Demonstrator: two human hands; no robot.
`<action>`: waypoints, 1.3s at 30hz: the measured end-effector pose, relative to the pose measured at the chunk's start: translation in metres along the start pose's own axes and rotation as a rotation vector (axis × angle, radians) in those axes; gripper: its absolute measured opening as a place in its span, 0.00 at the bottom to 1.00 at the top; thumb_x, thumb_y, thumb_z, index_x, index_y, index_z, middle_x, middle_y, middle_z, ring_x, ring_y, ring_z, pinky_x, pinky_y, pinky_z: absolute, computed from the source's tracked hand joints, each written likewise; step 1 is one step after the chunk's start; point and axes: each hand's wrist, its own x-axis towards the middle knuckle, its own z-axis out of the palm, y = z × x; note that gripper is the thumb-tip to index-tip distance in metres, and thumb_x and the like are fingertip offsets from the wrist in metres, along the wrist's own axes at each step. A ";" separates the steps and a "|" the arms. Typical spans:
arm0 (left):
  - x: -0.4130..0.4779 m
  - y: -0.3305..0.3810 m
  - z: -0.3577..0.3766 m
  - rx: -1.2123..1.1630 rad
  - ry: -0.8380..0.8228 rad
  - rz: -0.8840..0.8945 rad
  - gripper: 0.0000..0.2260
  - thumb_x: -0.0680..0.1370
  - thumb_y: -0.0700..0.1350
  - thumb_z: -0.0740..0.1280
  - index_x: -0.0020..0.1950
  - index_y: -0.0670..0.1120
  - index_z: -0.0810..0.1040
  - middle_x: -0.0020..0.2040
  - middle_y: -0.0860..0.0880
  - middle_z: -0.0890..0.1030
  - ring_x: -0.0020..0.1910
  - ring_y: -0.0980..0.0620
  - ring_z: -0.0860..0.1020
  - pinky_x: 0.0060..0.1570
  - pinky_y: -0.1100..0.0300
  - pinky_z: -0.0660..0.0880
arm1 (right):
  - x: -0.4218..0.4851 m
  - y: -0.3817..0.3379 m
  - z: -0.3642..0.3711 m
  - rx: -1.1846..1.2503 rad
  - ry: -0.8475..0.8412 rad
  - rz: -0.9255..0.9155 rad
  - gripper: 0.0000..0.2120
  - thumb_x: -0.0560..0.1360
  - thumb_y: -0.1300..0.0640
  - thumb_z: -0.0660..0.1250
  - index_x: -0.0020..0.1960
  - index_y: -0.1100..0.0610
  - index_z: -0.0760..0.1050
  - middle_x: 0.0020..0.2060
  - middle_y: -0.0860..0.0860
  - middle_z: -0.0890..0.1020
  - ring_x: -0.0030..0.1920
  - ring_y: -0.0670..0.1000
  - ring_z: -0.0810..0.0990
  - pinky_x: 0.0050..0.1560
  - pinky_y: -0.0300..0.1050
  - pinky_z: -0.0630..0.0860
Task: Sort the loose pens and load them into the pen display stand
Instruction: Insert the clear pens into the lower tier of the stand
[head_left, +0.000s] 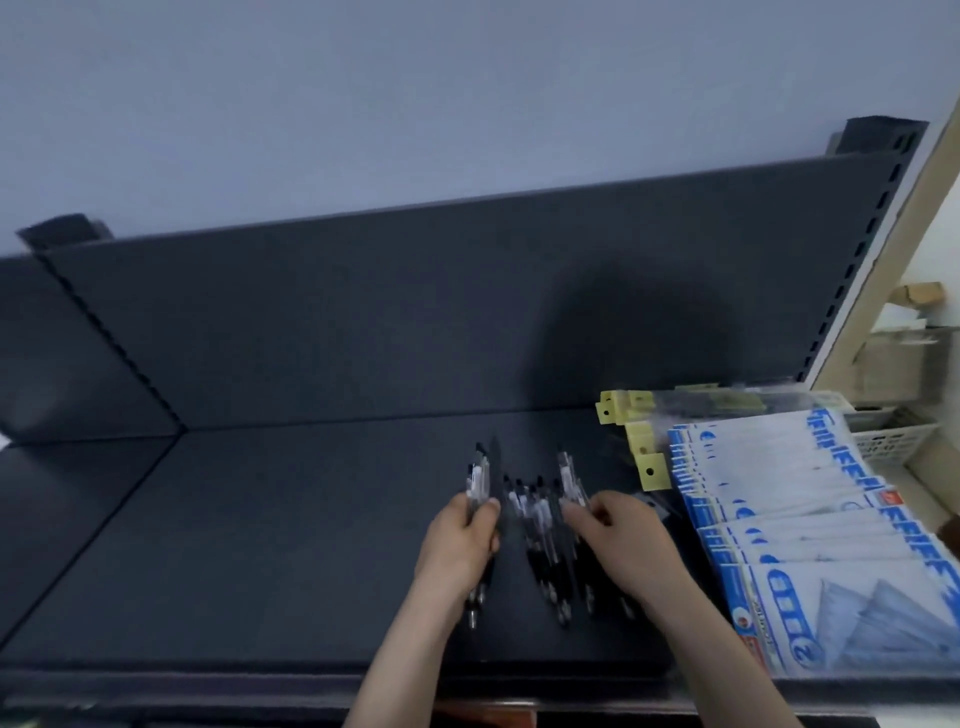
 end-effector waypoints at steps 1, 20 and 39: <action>-0.002 0.001 -0.004 -0.052 0.025 -0.002 0.14 0.80 0.48 0.62 0.35 0.45 0.69 0.29 0.52 0.74 0.30 0.53 0.71 0.38 0.56 0.69 | -0.001 -0.005 0.000 0.010 -0.015 -0.021 0.18 0.77 0.46 0.64 0.33 0.55 0.69 0.28 0.48 0.73 0.32 0.48 0.73 0.31 0.40 0.64; -0.060 -0.085 -0.191 -0.393 0.457 0.049 0.11 0.79 0.46 0.66 0.36 0.51 0.71 0.29 0.53 0.66 0.28 0.53 0.64 0.30 0.57 0.61 | -0.062 -0.162 0.135 0.308 -0.252 -0.283 0.09 0.77 0.61 0.60 0.42 0.50 0.73 0.33 0.48 0.80 0.36 0.50 0.76 0.44 0.55 0.77; -0.157 -0.229 -0.434 -0.539 0.735 0.015 0.10 0.78 0.45 0.66 0.37 0.49 0.71 0.28 0.53 0.66 0.27 0.54 0.63 0.28 0.58 0.60 | -0.209 -0.349 0.321 0.271 -0.482 -0.465 0.07 0.77 0.61 0.60 0.42 0.53 0.74 0.34 0.50 0.81 0.36 0.49 0.77 0.42 0.49 0.75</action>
